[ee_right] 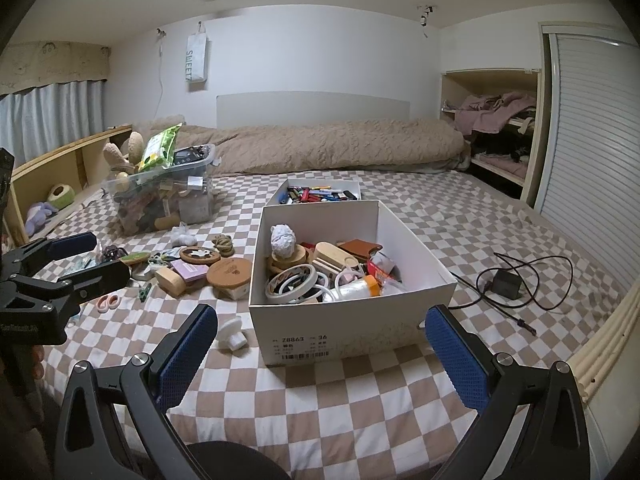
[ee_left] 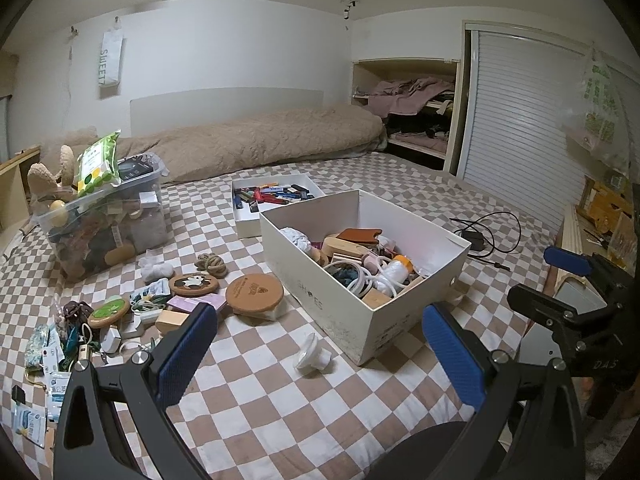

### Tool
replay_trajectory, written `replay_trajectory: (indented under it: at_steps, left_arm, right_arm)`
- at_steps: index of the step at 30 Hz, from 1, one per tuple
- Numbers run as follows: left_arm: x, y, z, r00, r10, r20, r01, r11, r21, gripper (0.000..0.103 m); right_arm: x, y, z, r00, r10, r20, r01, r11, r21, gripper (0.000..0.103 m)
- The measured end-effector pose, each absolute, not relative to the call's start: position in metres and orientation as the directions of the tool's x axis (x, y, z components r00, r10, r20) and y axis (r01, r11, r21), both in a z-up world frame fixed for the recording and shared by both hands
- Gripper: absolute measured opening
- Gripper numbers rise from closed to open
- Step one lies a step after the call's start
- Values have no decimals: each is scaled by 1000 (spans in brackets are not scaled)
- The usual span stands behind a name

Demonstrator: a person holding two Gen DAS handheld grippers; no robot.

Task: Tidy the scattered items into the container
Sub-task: 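Withdraw both tools up and away from the white box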

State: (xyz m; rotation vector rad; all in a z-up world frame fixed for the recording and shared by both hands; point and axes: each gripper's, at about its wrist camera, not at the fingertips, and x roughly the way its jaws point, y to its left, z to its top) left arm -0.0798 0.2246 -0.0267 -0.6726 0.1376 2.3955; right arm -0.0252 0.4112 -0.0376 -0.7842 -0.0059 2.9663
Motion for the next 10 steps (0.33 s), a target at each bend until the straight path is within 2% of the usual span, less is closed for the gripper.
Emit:
replay_trajectory:
  at_steps: [10]
  left_arm:
    - [-79, 223, -27, -667, 556, -496, -604, -793, -77, 103]
  right_arm:
    - [-25, 411, -39, -864, 71, -499, -67, -997, -26, 103]
